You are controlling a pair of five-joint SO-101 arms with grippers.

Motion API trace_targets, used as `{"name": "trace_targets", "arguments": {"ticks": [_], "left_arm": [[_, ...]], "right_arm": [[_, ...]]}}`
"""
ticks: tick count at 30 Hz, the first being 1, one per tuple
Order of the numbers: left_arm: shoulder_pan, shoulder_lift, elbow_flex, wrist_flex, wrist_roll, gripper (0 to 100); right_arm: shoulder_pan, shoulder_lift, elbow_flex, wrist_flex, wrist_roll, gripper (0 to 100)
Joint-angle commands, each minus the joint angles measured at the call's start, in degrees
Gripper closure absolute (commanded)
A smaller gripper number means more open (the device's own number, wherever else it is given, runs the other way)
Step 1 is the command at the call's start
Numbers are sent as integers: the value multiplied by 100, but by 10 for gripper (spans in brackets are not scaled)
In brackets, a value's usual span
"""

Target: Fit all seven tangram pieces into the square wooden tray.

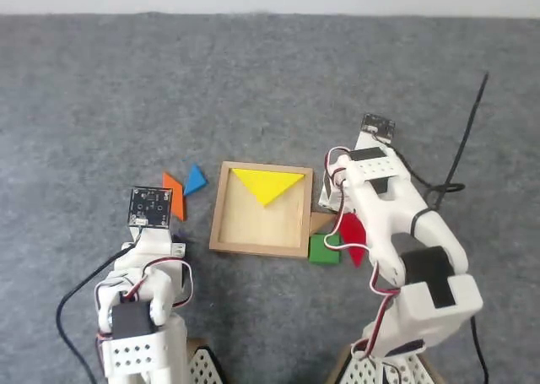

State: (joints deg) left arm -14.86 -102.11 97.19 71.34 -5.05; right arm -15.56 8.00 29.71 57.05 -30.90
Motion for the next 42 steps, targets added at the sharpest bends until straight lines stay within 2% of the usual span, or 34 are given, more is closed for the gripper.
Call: {"name": "trace_targets", "arguments": {"ticks": [1, 5, 8, 12, 18, 22, 27, 31, 35, 38, 42], "left_arm": [[9, -79, -75, 18, -26, 914], [9, -79, -75, 18, -26, 914], [9, -79, -75, 18, -26, 914], [9, -79, -75, 18, -26, 914], [9, -79, -75, 18, -26, 914], [9, -79, -75, 18, -26, 914], [9, -79, -75, 18, -26, 914], [9, -79, -75, 18, -26, 914], [9, -79, -75, 18, -26, 914], [9, -79, -75, 18, -26, 914], [9, -79, -75, 18, -26, 914]], "right_arm": [[119, -48, -123, 127, -35, 648], [75, -101, -158, 338, 26, 648], [163, -75, -202, 321, 571, 648], [655, -48, -316, 330, 1073, 648], [1499, -48, -730, 321, 1090, 648], [1604, -127, -914, 593, 1284, 648], [892, -127, -1257, 1815, 1881, 649], [268, -391, -1116, 1851, 1952, 666], [-224, -1191, -554, 1473, 1952, 746], [-400, -1710, 105, 813, 1934, 753], [-330, -1666, 932, -382, 1943, 753]]}}
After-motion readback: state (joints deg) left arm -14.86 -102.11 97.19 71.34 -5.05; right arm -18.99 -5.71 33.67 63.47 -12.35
